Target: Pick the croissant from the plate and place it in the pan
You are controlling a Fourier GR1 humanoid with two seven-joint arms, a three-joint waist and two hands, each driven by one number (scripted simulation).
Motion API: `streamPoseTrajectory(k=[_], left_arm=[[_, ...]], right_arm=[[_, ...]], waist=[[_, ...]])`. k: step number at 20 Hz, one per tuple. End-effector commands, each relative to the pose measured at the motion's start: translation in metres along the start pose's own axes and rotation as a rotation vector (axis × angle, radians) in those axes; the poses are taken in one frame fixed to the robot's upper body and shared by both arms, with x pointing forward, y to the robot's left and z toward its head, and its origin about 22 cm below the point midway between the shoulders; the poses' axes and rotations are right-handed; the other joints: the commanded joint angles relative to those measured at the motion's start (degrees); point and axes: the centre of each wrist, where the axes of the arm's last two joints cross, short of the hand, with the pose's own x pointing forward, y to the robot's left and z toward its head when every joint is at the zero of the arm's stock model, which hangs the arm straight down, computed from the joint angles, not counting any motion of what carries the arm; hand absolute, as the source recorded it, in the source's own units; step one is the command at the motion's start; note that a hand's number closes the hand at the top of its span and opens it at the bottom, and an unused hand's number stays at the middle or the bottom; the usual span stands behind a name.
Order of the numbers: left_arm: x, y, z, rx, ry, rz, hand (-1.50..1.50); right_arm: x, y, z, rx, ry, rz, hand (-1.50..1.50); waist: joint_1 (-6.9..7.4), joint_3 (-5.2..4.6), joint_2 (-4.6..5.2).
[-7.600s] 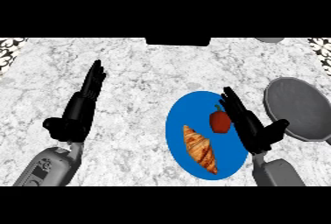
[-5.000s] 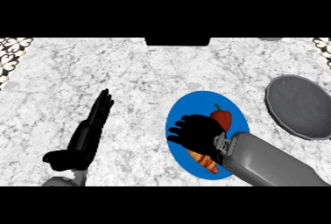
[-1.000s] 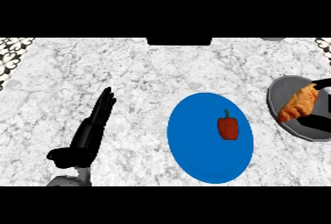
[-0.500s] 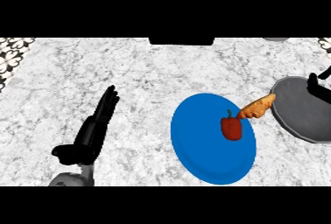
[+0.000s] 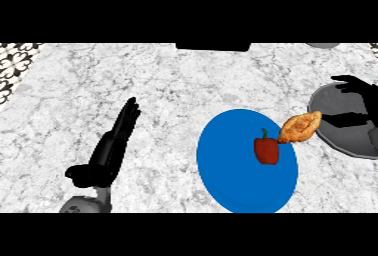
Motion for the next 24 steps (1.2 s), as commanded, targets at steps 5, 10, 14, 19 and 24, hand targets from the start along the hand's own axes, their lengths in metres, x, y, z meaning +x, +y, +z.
streamPoseTrajectory(k=[5, 10, 14, 19, 24], left_arm=[[-0.008, 0.006, 0.011, 0.017, 0.011, -0.002, 0.0], [-0.005, 0.003, 0.014, 0.033, 0.007, -0.001, 0.0], [-0.007, 0.02, 0.009, 0.03, 0.013, 0.0, 0.0], [-0.014, 0.009, 0.008, 0.042, 0.015, 0.012, 0.0], [-0.006, 0.011, 0.009, 0.058, 0.019, 0.002, 0.0]], right_arm=[[0.004, 0.014, -0.007, -0.117, -0.123, -0.277, -1.5], [-0.02, -0.048, 0.001, -0.183, -0.099, -0.435, -1.5], [-0.039, -0.059, 0.015, -0.155, -0.092, -0.552, -1.5], [-0.082, -0.083, 0.058, -0.01, -0.151, -0.691, -1.5], [-0.105, -0.107, 0.089, 0.07, -0.217, -0.701, -1.5]], waist=[[-1.14, 0.01, -0.43], [-1.36, 0.0, -0.41], [-1.58, -0.02, -0.36], [-2.61, -0.04, -0.59], [-2.53, 0.02, -0.67]])
